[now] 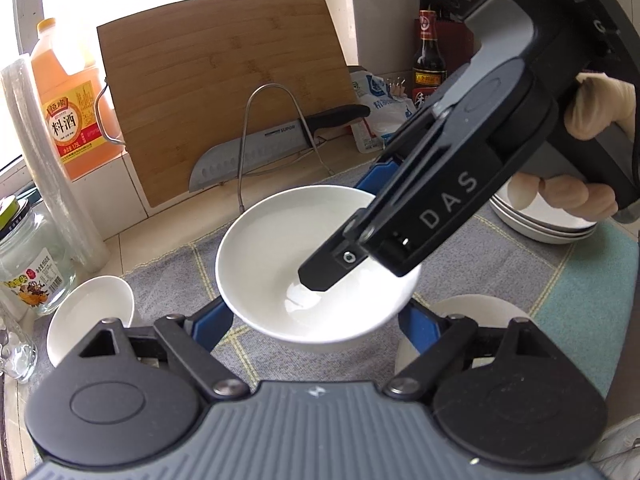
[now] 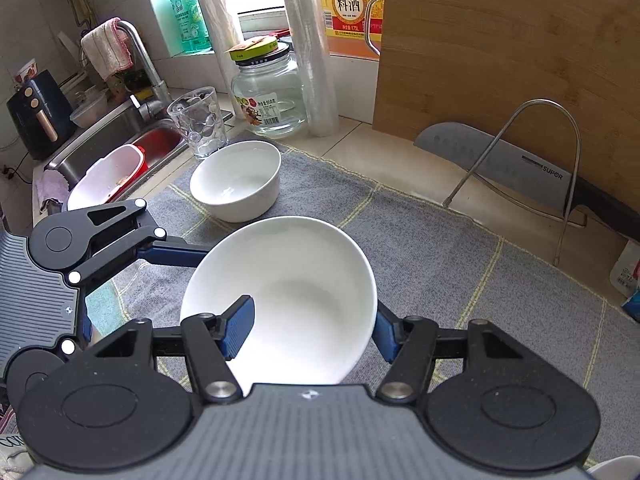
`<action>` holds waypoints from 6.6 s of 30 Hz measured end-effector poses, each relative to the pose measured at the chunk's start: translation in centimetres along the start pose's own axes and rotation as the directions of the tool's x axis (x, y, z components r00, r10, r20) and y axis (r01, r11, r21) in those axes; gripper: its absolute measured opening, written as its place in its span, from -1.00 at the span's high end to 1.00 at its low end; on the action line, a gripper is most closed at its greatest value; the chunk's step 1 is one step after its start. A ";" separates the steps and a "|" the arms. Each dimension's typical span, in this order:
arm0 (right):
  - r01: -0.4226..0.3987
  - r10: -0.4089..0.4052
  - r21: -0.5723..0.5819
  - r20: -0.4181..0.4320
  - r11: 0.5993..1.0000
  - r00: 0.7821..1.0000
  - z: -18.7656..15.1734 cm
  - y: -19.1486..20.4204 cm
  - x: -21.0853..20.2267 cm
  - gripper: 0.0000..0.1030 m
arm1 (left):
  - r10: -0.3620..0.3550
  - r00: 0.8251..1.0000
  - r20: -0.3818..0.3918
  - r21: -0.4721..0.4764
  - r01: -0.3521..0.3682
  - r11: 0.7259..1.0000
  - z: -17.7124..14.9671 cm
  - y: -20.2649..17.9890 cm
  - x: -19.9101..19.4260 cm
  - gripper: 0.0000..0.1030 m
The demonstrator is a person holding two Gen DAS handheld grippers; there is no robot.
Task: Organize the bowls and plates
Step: 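Lift the pink-flowered bowl with the right tool over the white bowl, then lower the pink-flowered bowl into the white bowl and open the right tool, then move the left tool to the plain white bowl by the glass jar, then close the left tool on the rim of the white bowl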
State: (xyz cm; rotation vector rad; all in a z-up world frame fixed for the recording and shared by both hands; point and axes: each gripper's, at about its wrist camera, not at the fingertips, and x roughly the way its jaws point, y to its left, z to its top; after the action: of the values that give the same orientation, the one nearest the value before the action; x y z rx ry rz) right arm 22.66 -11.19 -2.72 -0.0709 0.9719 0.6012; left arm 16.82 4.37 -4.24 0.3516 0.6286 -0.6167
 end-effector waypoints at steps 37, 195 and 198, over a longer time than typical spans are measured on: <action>0.002 -0.001 0.015 -0.066 1.000 0.998 -9.7 3.2 -5.6 -0.34 | -0.084 0.994 -0.063 -0.008 0.084 0.996 -3.3 -8.1 -4.3 -0.73; 0.073 -0.073 -0.245 0.008 0.967 0.997 8.3 8.0 17.5 -0.75 | -0.102 0.985 -0.138 -0.389 0.041 0.920 -3.1 25.8 7.5 -0.22; 0.079 -0.079 -0.247 0.011 0.966 0.997 8.4 8.3 17.3 -0.74 | -0.088 0.985 -0.146 -0.350 0.032 0.936 -2.7 24.9 7.5 -0.23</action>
State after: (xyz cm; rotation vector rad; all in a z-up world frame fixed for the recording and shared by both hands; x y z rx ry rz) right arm 31.96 6.22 -9.87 -0.3298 0.8854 0.6459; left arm 36.14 21.54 -8.06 0.0506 0.8900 -0.5265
